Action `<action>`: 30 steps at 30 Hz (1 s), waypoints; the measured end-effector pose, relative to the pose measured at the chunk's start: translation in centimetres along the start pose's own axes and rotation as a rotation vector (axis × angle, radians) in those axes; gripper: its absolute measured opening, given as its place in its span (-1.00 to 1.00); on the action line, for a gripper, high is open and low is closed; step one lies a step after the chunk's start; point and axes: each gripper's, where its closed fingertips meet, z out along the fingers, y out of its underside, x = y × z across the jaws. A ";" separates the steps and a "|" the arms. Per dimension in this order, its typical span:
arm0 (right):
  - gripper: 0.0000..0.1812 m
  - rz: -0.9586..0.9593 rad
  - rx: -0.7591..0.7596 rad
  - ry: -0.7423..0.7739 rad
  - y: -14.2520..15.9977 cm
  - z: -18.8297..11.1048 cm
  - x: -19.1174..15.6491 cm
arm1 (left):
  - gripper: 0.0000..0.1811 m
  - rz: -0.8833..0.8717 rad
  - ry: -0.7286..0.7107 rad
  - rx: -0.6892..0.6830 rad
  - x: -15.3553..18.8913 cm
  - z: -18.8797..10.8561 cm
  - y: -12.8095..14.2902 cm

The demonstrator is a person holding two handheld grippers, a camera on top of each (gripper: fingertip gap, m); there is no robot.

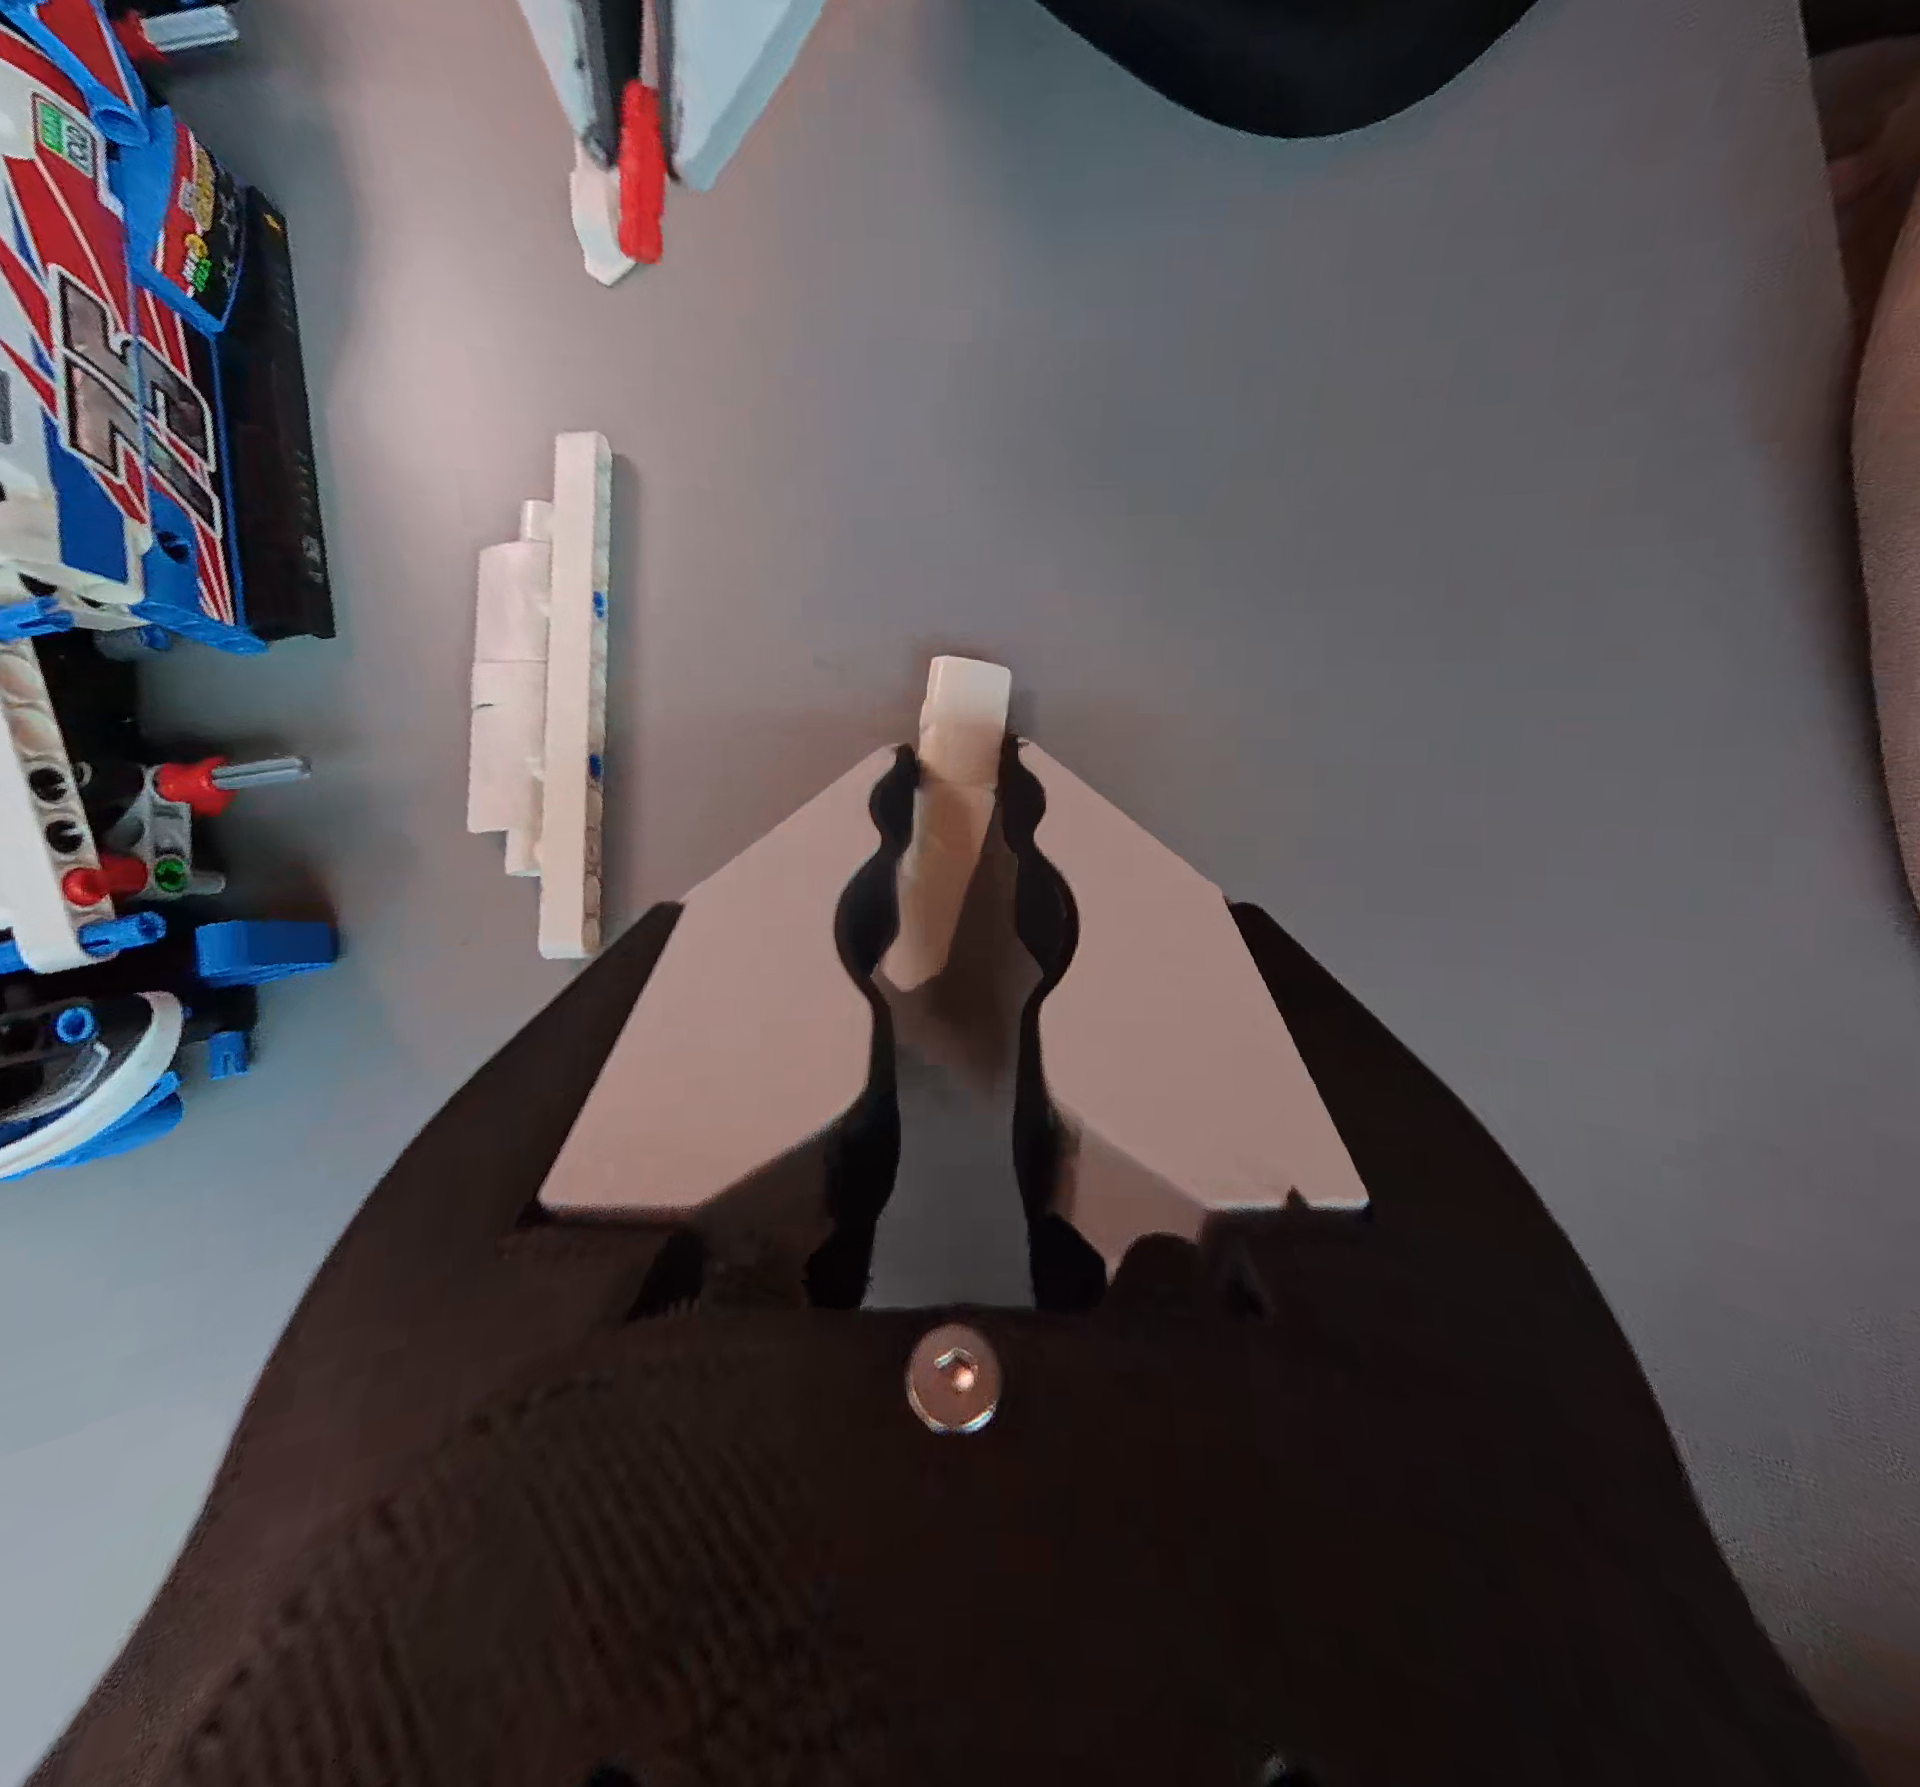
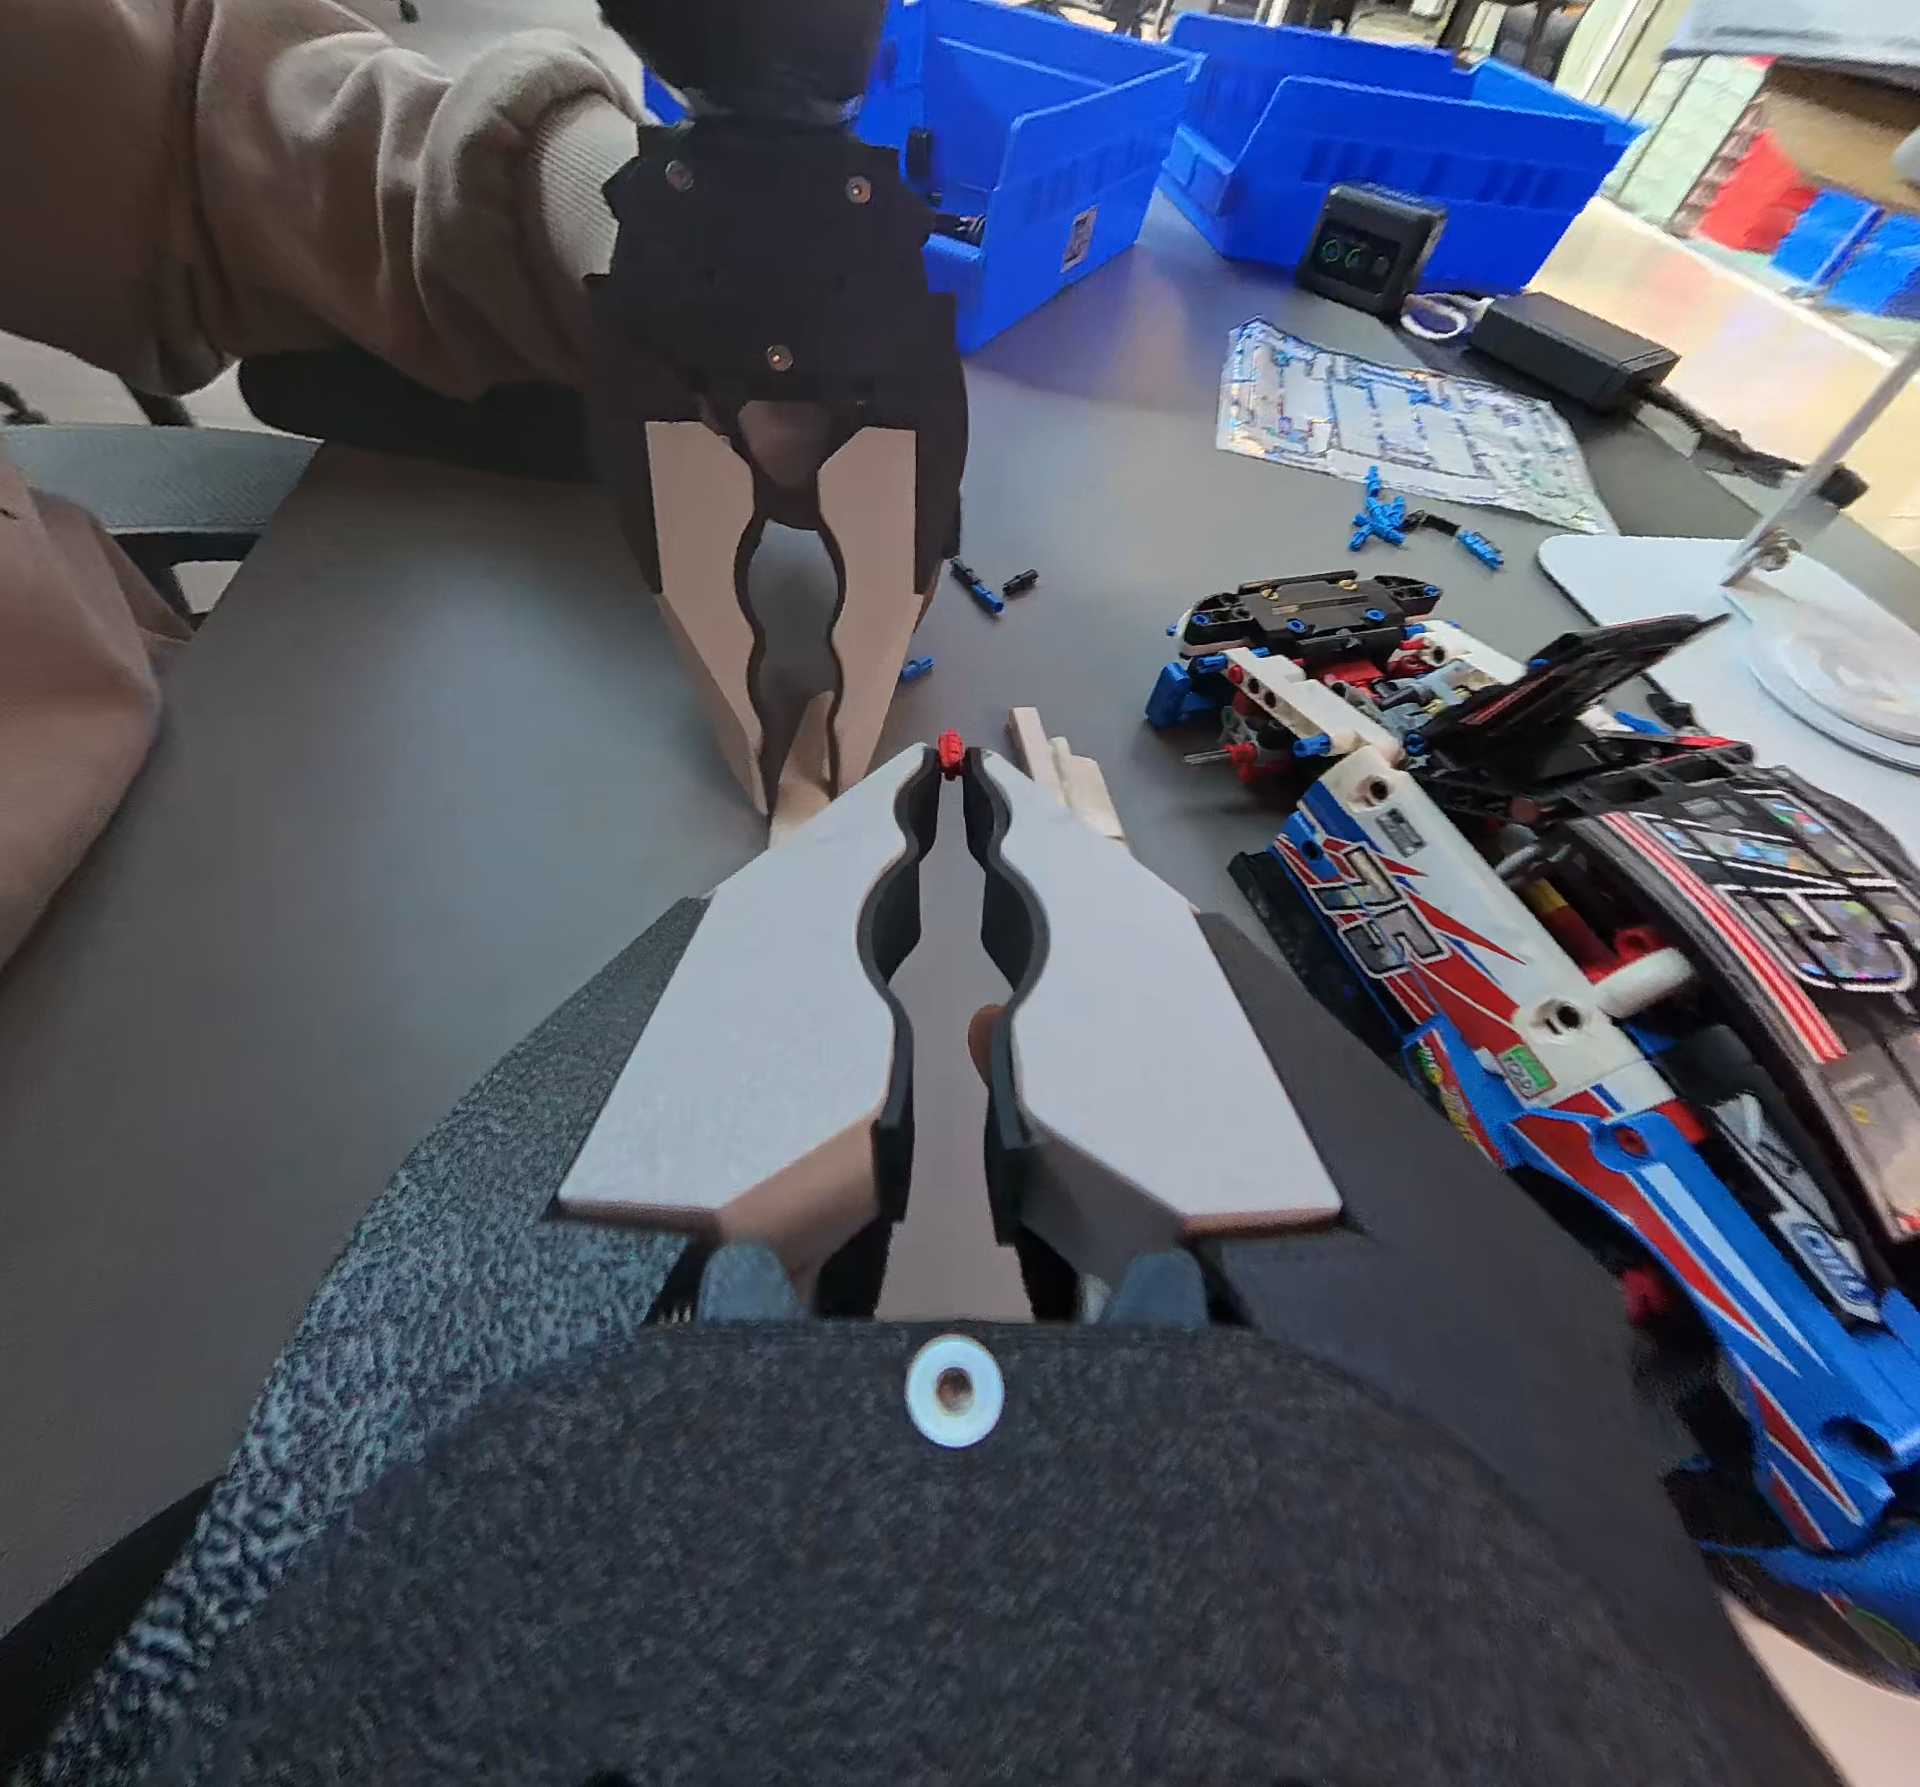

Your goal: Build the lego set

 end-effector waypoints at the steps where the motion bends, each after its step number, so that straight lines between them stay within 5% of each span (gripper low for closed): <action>1: -0.98 0.003 -0.016 -0.027 0.3 0.2 -0.5 | -0.85 0.018 -0.009 0.003 -0.1 0.1 -0.1; 11: -0.98 -0.040 0.046 -0.118 -1.1 0.4 -3.0 | -0.85 -0.118 0.026 0.468 -0.2 -4.0 -4.7; 30: -0.98 -0.026 0.018 -0.120 -0.5 0.9 -3.0 | -0.85 -0.131 0.032 0.465 0.1 -3.6 -5.0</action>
